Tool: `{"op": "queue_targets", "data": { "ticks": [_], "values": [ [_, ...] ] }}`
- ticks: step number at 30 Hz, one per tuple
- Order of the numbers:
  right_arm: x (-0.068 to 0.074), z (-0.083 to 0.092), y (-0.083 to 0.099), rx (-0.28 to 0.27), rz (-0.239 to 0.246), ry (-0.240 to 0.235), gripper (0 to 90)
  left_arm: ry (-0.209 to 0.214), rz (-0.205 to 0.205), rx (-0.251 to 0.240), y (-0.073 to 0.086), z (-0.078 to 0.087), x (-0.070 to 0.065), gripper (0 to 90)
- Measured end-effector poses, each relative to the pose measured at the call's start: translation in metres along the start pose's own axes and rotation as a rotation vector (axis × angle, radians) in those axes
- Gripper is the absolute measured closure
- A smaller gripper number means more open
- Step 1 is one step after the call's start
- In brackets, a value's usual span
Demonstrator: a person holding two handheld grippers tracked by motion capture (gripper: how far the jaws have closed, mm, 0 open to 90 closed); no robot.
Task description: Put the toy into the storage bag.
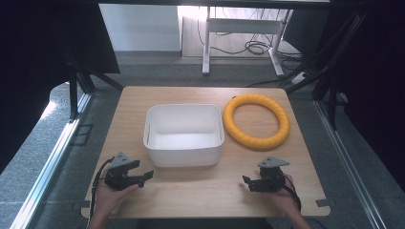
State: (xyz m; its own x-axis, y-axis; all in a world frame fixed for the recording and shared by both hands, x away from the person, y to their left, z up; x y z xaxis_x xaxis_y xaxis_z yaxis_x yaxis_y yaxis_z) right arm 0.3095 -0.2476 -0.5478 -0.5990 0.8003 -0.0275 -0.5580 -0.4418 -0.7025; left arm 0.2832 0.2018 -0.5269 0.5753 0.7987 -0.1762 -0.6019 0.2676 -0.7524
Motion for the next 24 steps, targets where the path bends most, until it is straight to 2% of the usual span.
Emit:
{"op": "queue_targets", "data": {
  "ticks": [3, 7, 10, 13, 19, 24],
  "values": [
    [-0.002, 0.001, -0.001, -0.013, 0.009, -0.012, 16.9, -0.001, -0.006, -0.005, 0.001, 0.002, -0.002, 25.9],
    [-0.007, 0.004, -0.006, -0.028, 0.053, -0.017, 17.6, 0.005, -0.008, -0.021, 0.002, 0.007, -0.005, 25.9],
    [-0.010, 0.010, -0.011, -0.045, 0.089, -0.002, 18.4, 0.012, -0.003, -0.040, 0.001, 0.010, -0.005, 26.0],
    [-0.014, 0.014, -0.018, -0.050, 0.096, 0.004, 18.6, 0.021, -0.003, -0.047, 0.000, 0.010, -0.005, 26.1],
    [-0.023, 0.008, -0.039, -0.012, 0.128, 0.018, 18.4, 0.039, -0.022, -0.039, -0.001, 0.005, -0.009, 26.1],
    [-0.041, -0.010, -0.070, 0.072, 0.171, 0.008, 17.4, 0.047, -0.031, -0.042, -0.005, 0.005, -0.011, 26.2]
  ]
}}
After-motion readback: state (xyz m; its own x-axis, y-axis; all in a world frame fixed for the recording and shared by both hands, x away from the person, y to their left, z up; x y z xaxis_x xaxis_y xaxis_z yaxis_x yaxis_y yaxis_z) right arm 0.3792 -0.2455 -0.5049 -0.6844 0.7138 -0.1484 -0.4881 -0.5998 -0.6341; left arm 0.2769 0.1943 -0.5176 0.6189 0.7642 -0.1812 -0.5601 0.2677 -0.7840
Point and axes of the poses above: each handheld gripper's, and its own axes: z roughly backward along the jaws, y roughly out of its underside, x roughly to its left, the point moved 4 cm from there along -z, roughly forward along the jaws, and after that the axes turned 1 degree about x, right-handed, at the moved point
